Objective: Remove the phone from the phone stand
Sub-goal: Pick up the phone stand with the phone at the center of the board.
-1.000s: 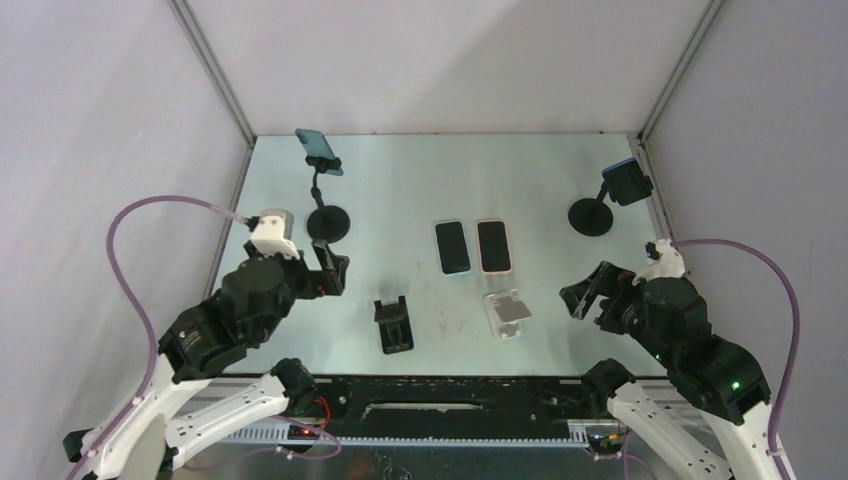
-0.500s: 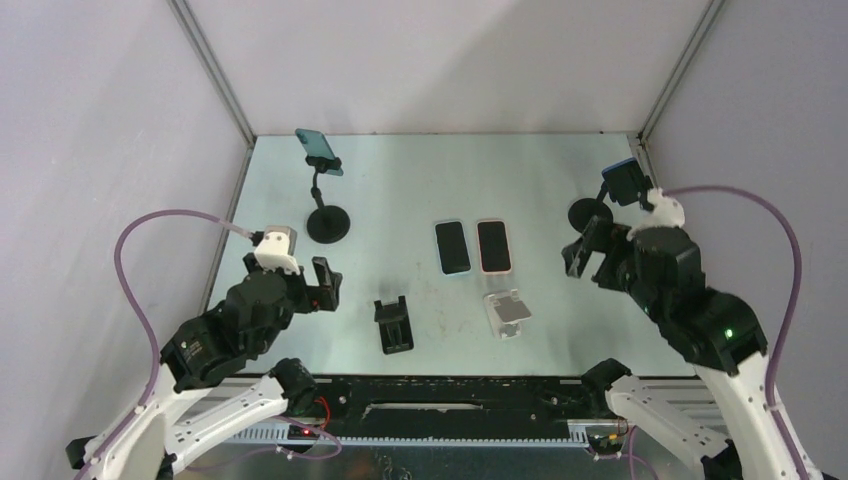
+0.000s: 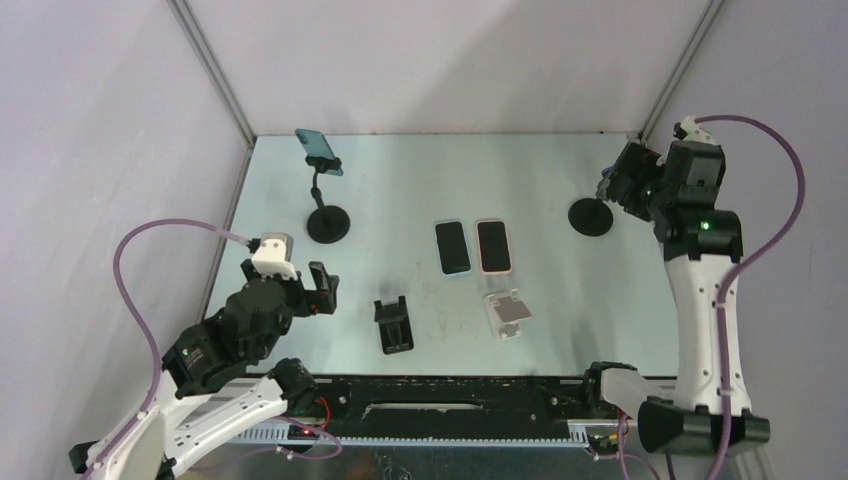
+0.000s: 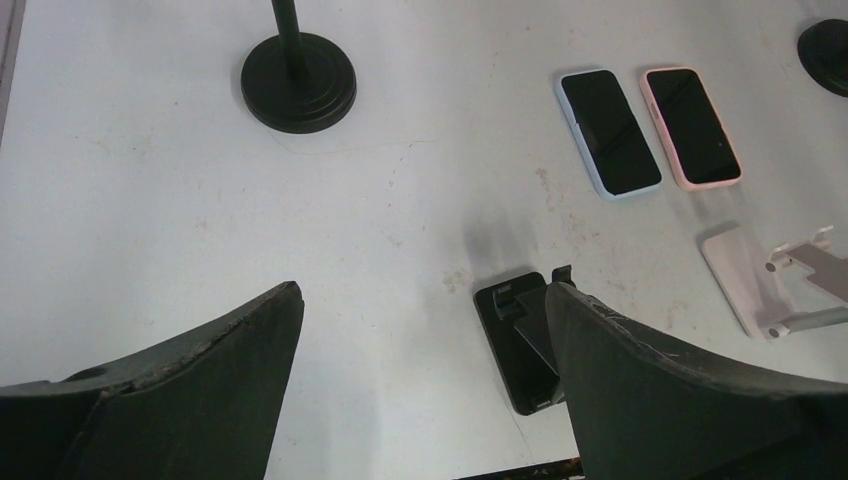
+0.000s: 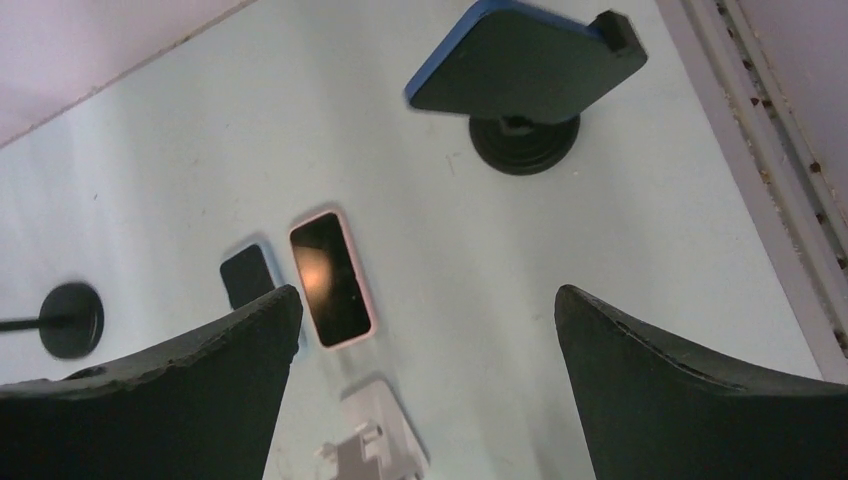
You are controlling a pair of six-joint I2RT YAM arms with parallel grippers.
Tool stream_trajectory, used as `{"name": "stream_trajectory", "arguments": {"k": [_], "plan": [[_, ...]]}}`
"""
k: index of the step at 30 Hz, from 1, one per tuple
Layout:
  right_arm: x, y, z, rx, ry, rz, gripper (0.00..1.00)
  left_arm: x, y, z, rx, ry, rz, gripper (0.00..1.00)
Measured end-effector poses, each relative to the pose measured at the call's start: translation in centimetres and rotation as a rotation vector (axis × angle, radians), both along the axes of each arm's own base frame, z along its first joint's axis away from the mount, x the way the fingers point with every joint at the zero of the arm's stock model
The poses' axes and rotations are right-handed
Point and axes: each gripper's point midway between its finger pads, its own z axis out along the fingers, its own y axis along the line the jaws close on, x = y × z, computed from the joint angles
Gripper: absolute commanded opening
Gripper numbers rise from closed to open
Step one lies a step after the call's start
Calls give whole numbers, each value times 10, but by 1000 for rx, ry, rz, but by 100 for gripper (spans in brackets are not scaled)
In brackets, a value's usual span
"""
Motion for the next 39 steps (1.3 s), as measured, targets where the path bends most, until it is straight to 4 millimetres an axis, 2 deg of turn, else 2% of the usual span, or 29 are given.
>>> {"name": "stream_trajectory", "arguments": {"k": [5, 12, 17, 24, 31, 39], "plan": [[32, -18, -13, 68, 5, -49, 100, 1, 0, 2, -4, -6, 3, 98], [58, -26, -9, 10, -69, -14, 100, 2, 1, 1, 5, -6, 15, 98], [80, -33, -17, -177, -105, 63, 100, 2, 1, 1, 5, -7, 16, 98], [101, -7, -44, -501, -150, 302, 100, 4, 1, 0, 10, -2, 22, 98], [115, -20, -22, -751, -204, 319, 100, 6, 0, 2, 2, -9, 26, 98], [126, -24, -22, -867, -191, 332, 100, 6, 2, 4, -6, -16, 34, 98]]}}
